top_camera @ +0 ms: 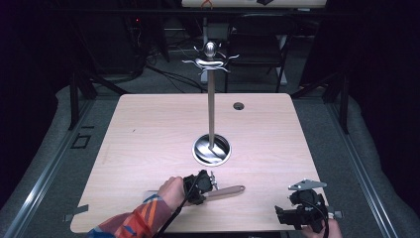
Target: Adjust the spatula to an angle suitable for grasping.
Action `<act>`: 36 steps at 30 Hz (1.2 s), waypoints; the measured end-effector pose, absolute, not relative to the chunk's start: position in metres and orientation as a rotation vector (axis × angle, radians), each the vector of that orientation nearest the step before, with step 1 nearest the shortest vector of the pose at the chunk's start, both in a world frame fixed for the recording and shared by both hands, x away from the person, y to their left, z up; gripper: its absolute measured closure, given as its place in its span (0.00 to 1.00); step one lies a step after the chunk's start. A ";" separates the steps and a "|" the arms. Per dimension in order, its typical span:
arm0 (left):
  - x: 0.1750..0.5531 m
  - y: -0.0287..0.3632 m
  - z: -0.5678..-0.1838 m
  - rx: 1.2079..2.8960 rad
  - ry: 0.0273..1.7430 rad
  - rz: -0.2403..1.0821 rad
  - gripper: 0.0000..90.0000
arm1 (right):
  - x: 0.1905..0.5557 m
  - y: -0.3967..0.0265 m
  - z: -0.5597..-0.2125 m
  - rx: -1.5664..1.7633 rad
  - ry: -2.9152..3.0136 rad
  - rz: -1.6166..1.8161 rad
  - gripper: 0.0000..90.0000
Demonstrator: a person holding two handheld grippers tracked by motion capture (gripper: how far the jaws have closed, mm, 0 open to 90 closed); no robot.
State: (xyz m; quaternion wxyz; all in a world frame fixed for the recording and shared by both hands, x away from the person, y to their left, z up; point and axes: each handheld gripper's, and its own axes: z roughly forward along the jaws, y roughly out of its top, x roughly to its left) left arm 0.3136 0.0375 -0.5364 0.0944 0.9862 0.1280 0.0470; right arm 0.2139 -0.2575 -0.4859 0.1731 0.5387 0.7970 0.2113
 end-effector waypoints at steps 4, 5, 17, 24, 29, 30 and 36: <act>0.313 0.048 -0.529 2.843 0.397 0.165 0.86 | 0.214 -0.258 -0.486 1.527 2.267 0.597 0.16; 0.313 0.052 -0.526 2.827 0.404 0.171 0.86 | 0.214 -0.258 -0.486 1.526 2.266 0.591 0.16; 0.309 0.068 -0.519 2.723 0.401 0.221 0.86 | 0.214 -0.256 -0.486 1.521 2.262 0.575 0.16; 0.307 0.075 -0.512 2.686 0.433 0.263 0.86 | 0.215 -0.255 -0.486 1.505 2.271 0.577 0.16; 0.306 0.077 -0.511 2.675 0.429 0.277 0.86 | 0.216 -0.254 -0.486 1.502 2.277 0.587 0.16; 0.306 0.077 -0.511 2.670 0.429 0.277 0.86 | 0.216 -0.254 -0.486 1.501 2.278 0.588 0.16; 0.308 0.088 -0.507 2.650 0.425 0.286 0.86 | 0.216 -0.252 -0.487 1.493 2.282 0.563 0.16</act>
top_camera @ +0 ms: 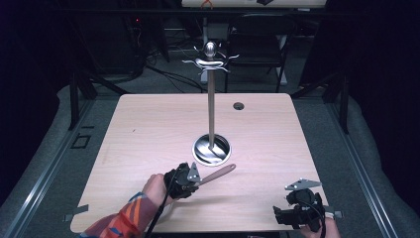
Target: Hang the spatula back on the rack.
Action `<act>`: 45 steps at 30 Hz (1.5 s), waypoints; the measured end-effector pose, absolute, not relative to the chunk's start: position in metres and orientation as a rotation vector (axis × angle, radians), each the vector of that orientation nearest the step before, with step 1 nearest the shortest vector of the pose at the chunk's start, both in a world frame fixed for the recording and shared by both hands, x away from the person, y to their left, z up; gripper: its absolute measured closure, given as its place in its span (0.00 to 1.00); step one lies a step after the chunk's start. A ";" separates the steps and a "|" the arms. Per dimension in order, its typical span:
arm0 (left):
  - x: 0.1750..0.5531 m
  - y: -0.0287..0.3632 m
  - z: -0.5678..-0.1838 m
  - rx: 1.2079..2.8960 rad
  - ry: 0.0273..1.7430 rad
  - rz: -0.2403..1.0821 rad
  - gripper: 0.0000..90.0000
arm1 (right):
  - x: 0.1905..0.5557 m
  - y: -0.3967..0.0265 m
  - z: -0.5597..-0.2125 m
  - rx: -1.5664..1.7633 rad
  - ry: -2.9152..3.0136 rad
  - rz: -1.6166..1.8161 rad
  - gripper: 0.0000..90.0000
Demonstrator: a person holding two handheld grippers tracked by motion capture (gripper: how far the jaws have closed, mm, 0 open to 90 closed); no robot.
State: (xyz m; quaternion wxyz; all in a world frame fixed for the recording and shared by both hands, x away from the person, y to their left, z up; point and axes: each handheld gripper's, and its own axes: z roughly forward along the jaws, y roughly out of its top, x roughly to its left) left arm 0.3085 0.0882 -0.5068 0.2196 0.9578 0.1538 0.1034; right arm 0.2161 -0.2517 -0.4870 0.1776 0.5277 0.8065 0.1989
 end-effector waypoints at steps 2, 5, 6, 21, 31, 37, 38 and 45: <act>0.310 0.093 -0.503 2.637 0.435 0.283 0.86 | 0.216 -0.252 -0.487 1.499 2.282 0.554 0.16; 0.311 0.099 -0.497 2.613 0.491 0.313 0.86 | 0.216 -0.253 -0.487 1.506 2.272 0.550 0.16; 0.311 0.101 -0.496 2.603 0.497 0.311 0.86 | 0.216 -0.252 -0.488 1.507 2.279 0.557 0.16; 0.311 0.133 -0.467 2.425 0.555 0.457 0.86 | 0.216 -0.252 -0.488 1.494 2.292 0.541 0.16; 0.302 0.143 -0.450 2.252 0.542 0.539 0.87 | 0.216 -0.251 -0.490 1.490 2.322 0.524 0.16; 0.299 0.146 -0.440 2.145 0.525 0.583 0.87 | 0.218 -0.251 -0.490 1.503 2.321 0.522 0.16; 0.299 0.146 -0.440 2.135 0.536 0.585 0.87 | 0.217 -0.252 -0.490 1.503 2.315 0.528 0.16; 0.300 0.146 -0.437 2.076 0.575 0.626 0.87 | 0.216 -0.252 -0.490 1.503 2.308 0.528 0.16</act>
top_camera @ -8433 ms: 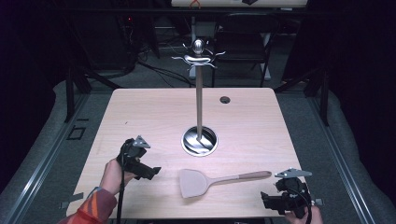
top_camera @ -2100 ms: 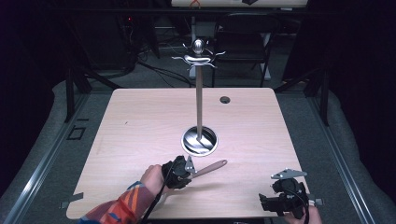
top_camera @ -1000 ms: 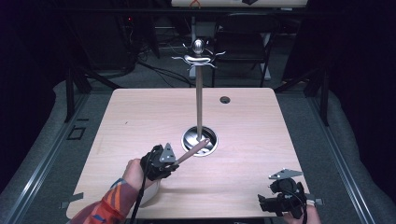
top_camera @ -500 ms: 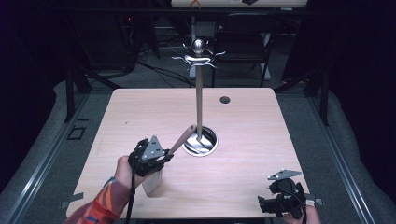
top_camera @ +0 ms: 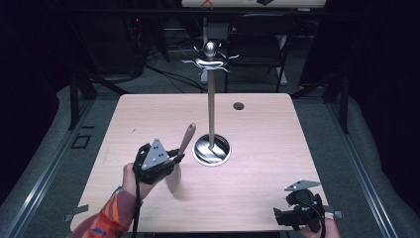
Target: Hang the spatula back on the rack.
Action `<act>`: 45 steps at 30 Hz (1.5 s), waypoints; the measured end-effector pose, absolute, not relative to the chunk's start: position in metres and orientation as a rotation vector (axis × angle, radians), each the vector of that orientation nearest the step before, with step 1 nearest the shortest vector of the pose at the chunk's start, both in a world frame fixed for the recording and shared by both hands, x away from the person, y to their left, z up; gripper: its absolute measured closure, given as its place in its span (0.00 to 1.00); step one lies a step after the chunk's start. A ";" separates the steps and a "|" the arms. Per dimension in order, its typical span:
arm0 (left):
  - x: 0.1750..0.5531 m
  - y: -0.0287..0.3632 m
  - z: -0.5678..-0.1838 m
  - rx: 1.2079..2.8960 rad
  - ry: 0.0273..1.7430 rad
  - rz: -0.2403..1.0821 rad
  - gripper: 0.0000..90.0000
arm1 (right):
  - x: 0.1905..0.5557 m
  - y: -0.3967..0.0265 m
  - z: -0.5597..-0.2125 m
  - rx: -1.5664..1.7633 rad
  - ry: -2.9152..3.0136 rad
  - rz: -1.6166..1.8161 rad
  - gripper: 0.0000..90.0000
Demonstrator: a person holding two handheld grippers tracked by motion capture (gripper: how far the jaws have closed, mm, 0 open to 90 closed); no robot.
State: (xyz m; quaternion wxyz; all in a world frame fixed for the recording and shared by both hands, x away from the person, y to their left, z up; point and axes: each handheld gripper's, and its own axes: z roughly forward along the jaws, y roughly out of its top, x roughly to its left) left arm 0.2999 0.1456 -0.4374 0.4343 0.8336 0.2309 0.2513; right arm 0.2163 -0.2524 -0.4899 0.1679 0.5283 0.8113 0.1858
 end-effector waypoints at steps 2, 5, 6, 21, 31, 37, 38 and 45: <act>0.301 0.145 -0.435 2.057 0.590 0.625 0.87 | 0.216 -0.253 -0.490 1.502 2.309 0.527 0.16; 0.302 0.145 -0.433 2.041 0.600 0.638 0.87 | 0.215 -0.253 -0.490 1.500 2.305 0.525 0.16; 0.302 0.146 -0.431 2.040 0.604 0.643 0.87 | 0.215 -0.252 -0.490 1.494 2.306 0.518 0.16; 0.305 0.143 -0.419 1.991 0.685 0.638 0.87 | 0.214 -0.252 -0.490 1.486 2.307 0.515 0.16; 0.317 0.134 -0.412 1.970 0.757 0.590 0.87 | 0.212 -0.253 -0.490 1.493 2.304 0.501 0.16; 0.323 0.128 -0.404 1.943 0.768 0.548 0.87 | 0.212 -0.253 -0.490 1.492 2.304 0.498 0.16; 0.324 0.127 -0.402 1.945 0.765 0.554 0.87 | 0.212 -0.254 -0.490 1.492 2.308 0.496 0.16; 0.329 0.123 -0.393 1.930 0.762 0.554 0.87 | 0.211 -0.254 -0.490 1.497 2.296 0.508 0.16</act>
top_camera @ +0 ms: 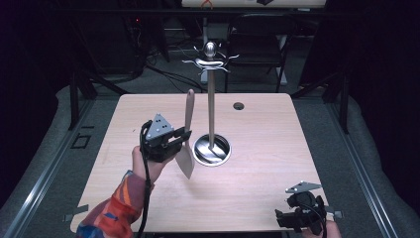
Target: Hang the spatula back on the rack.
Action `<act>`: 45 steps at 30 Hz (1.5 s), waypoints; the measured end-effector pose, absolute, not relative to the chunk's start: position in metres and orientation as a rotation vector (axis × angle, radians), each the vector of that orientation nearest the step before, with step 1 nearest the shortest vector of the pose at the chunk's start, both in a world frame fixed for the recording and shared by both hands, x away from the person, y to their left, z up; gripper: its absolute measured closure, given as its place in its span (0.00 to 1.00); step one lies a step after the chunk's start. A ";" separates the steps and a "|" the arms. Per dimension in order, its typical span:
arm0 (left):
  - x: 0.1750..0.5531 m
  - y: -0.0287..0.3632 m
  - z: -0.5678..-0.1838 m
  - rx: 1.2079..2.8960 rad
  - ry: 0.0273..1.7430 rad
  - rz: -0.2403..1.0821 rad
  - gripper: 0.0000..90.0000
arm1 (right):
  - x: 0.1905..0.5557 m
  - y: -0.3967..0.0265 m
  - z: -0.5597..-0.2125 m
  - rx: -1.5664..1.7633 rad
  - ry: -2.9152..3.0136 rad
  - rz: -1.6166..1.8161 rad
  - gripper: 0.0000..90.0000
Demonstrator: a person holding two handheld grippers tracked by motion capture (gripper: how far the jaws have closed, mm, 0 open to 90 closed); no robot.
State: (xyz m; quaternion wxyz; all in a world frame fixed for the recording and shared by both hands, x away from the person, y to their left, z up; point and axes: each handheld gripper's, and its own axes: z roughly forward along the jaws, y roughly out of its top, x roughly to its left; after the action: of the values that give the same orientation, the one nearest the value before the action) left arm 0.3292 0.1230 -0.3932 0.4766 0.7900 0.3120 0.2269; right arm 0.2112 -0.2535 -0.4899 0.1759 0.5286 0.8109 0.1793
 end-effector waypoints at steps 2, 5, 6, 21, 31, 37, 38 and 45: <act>0.332 0.123 -0.392 1.918 0.771 0.553 0.87 | 0.211 -0.254 -0.490 1.498 2.298 0.506 0.16; 0.335 0.124 -0.389 1.926 0.769 0.560 0.87 | 0.212 -0.254 -0.490 1.494 2.305 0.495 0.16; 0.336 0.124 -0.389 1.926 0.771 0.562 0.87 | 0.212 -0.254 -0.490 1.495 2.305 0.496 0.16; 0.343 0.118 -0.381 1.905 0.800 0.584 0.87 | 0.211 -0.254 -0.490 1.496 2.296 0.494 0.16; 0.348 0.109 -0.371 1.909 0.800 0.615 0.87 | 0.211 -0.254 -0.490 1.494 2.303 0.496 0.16; 0.353 0.105 -0.368 1.910 0.804 0.622 0.87 | 0.211 -0.254 -0.490 1.494 2.302 0.494 0.16; 0.353 0.105 -0.368 1.917 0.801 0.625 0.87 | 0.211 -0.254 -0.490 1.494 2.303 0.493 0.16; 0.357 0.100 -0.369 1.928 0.809 0.640 0.87 | 0.211 -0.254 -0.490 1.494 2.306 0.495 0.16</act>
State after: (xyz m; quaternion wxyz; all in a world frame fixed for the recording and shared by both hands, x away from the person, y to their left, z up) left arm 0.3568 0.1001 -0.3690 0.4594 0.7831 0.3288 0.2600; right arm 0.2110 -0.2537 -0.4901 0.1739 0.5268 0.8135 0.1746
